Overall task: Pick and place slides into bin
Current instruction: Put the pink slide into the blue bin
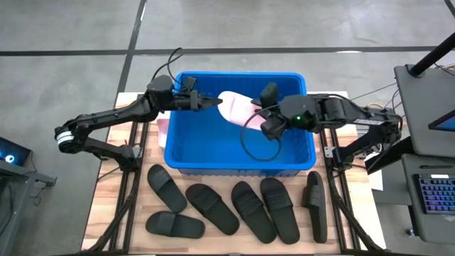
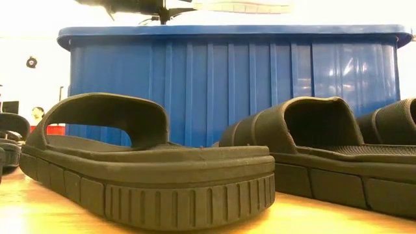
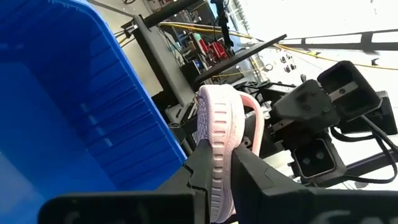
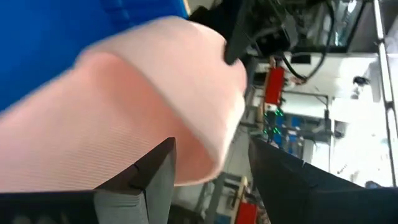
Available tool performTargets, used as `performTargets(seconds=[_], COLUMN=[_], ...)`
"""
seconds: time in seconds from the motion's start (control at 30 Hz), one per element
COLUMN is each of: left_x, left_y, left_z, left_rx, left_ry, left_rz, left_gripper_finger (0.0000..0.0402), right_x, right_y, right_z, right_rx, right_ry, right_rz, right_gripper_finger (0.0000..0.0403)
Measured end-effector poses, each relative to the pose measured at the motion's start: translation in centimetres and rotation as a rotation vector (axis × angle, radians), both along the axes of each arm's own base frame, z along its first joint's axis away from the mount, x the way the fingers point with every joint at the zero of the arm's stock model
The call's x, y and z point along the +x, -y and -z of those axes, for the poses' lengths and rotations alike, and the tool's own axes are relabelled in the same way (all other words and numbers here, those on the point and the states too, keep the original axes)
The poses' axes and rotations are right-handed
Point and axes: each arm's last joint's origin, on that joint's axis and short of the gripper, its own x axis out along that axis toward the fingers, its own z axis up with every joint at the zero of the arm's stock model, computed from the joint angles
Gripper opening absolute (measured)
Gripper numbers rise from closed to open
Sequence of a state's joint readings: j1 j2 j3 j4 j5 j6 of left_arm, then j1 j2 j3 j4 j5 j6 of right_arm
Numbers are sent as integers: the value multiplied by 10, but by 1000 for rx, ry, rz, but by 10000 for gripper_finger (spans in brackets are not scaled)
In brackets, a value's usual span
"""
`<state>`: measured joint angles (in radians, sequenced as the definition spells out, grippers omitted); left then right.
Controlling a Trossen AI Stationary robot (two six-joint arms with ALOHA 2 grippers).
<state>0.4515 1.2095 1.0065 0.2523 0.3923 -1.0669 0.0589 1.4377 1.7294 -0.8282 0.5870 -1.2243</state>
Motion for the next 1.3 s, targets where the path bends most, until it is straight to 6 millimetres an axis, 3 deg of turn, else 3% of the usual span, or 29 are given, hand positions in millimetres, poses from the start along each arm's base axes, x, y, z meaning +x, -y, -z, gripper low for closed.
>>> performTargets(seconds=[0.33, 0.7, 0.9, 1.1, 1.3], left_x=[1, 3, 3, 3, 3], left_y=[1, 1, 1, 1, 1], left_z=[-1, 1, 1, 1, 0], left_rx=[8, 7, 11, 19, 149], left_ry=[12, 5, 11, 15, 14], left_rz=[57, 71, 75, 77, 66], left_gripper_finger=[14, 14, 14, 22, 72], right_x=[5, 28, 27, 23, 23], right_y=[-5, -11, -11, -11, -11], right_z=[-3, 15, 8, 4, 4], right_rx=[17, -13, -7, 39, 96], right_ry=[43, -26, 35, 84, 120], right_rz=[-54, -85, -82, -55, -22], right_gripper_finger=[192, 181, 129, 29, 12])
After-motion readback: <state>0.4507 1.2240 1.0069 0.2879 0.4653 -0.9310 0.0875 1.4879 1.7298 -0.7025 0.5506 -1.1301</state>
